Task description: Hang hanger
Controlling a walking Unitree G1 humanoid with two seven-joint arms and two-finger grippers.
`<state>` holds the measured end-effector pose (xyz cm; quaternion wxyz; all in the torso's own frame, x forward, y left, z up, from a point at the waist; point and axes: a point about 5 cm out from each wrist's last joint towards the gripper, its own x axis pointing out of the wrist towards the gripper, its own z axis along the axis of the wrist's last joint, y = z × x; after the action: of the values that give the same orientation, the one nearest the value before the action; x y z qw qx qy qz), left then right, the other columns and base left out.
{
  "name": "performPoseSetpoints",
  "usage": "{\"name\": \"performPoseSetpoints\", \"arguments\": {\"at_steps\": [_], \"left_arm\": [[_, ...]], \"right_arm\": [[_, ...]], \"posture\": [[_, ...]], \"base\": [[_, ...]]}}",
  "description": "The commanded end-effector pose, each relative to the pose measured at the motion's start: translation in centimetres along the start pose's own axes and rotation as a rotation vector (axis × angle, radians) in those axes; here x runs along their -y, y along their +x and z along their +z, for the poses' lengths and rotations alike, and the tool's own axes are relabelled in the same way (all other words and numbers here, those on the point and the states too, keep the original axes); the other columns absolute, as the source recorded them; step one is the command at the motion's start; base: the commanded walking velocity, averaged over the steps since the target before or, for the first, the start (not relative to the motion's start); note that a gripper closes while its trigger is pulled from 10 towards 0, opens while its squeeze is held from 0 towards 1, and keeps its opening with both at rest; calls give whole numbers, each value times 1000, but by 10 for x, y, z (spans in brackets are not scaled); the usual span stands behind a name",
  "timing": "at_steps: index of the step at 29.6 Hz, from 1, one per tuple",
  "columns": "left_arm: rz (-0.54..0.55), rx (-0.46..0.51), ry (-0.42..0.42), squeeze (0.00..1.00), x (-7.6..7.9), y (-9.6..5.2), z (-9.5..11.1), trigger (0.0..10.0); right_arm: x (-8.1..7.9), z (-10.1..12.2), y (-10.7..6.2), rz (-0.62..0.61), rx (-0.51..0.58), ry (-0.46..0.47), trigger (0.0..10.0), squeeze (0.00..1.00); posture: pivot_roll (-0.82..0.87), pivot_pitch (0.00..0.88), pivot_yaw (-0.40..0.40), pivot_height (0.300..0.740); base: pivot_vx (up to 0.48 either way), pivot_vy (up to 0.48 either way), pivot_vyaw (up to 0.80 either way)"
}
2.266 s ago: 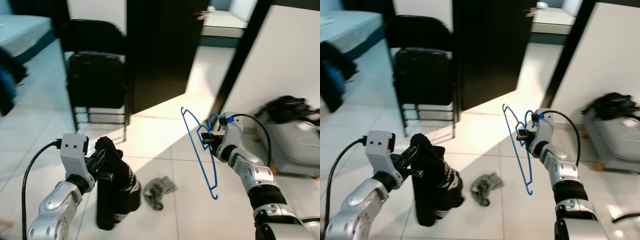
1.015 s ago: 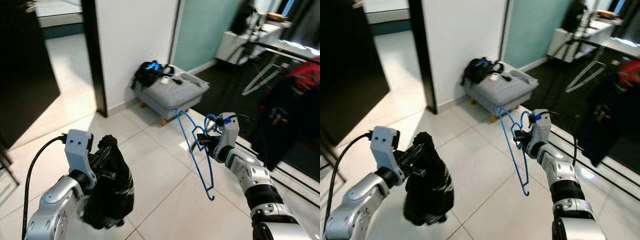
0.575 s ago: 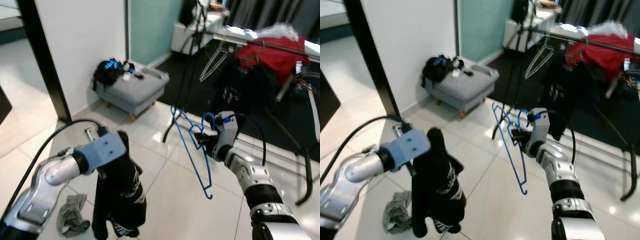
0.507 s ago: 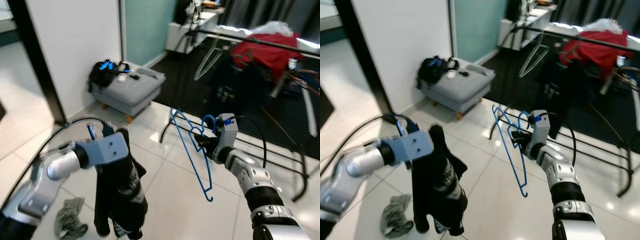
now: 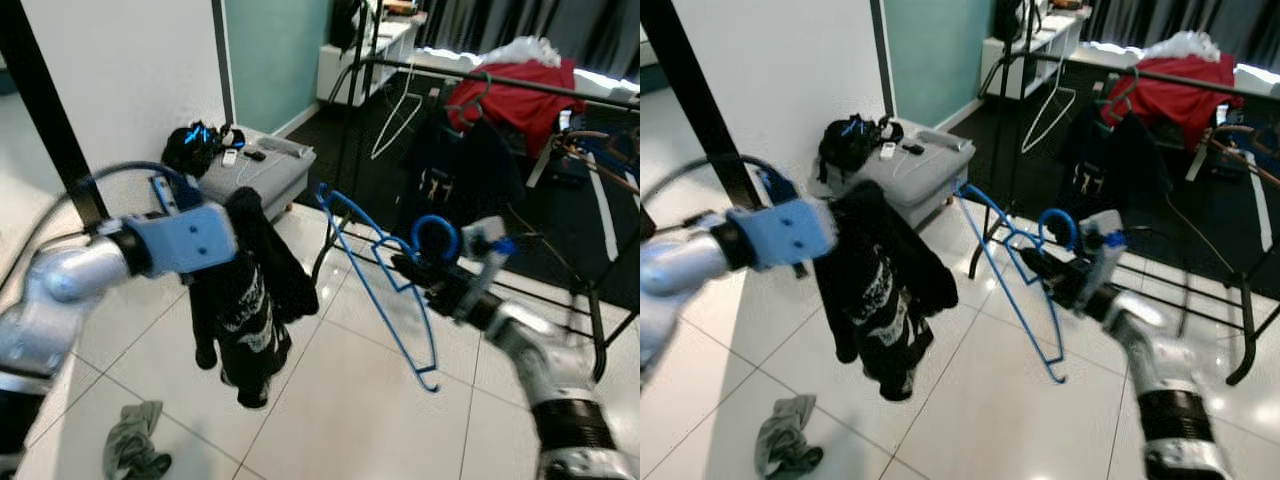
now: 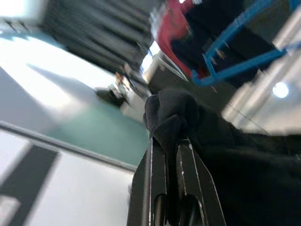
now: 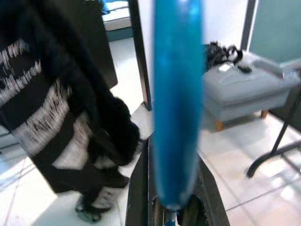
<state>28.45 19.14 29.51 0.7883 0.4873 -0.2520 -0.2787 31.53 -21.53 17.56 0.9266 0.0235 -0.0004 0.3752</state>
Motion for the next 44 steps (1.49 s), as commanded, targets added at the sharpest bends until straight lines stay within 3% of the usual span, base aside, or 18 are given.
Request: {"name": "performPoseSetpoints", "arguments": {"at_steps": [1, 5, 6, 12, 13, 16, 28, 34, 40, 44], "left_arm": [[6, 49, 53, 0, -10, -3, 8, 10000], [16, 87, 59, 0, -19, 1, 12, 10000], [0, 117, 69, 0, -20, 5, 14, 10000], [-31, 139, 72, 0, -17, 8, 15, 10000], [-67, 158, 83, 0, -14, 10, 17, 10000], [-87, 166, 94, 0, -14, 11, 18, 10000], [-168, 233, 138, 0, -3, 16, 25, 10000], [-180, 305, 140, 0, 5, 26, 37, 10000], [-188, 419, 123, 0, 15, 36, 62, 10000], [-186, 474, 118, 0, 17, 40, 73, 10000]], "right_arm": [[-5, 6, 1, 35, 25, -44, 10000, 0], [-14, 14, -3, 165, 17, -5, 10000, 0], [-25, 20, -4, 300, -6, 33, 10000, 0], [-35, 25, -3, 375, -2, 24, 10000, 0], [-46, 31, -6, 460, -4, 28, 10000, 0], [-52, 33, -10, 518, -21, 20, 10000, 0], [-37, 47, -41, 555, -167, -25, 10000, 0], [-45, 24, -48, 618, -336, -3, 10000, 0], [-42, 0, -40, 551, -437, -1, 10000, 0], [-35, -5, -17, 398, -400, -5, 10000, 0]], "posture": [[-25, 0, -24, 740], [-29, 0, -29, 740], [-33, 0, -28, 740], [-31, 0, -27, 740], [-29, 0, -24, 740], [-29, 0, -24, 740], [-34, 0, -33, 740], [-20, 0, -43, 740], [-12, 0, -51, 740], [-9, 0, -52, 740]], "base": [[0, 0, 0], [0, 0, -391], [0, 0, -781], [0, 0, -791], [0, 0, 0], [0, 0, 0], [0, 0, 0], [0, 0, 0], [0, 0, 0], [0, 0, 0]]}}
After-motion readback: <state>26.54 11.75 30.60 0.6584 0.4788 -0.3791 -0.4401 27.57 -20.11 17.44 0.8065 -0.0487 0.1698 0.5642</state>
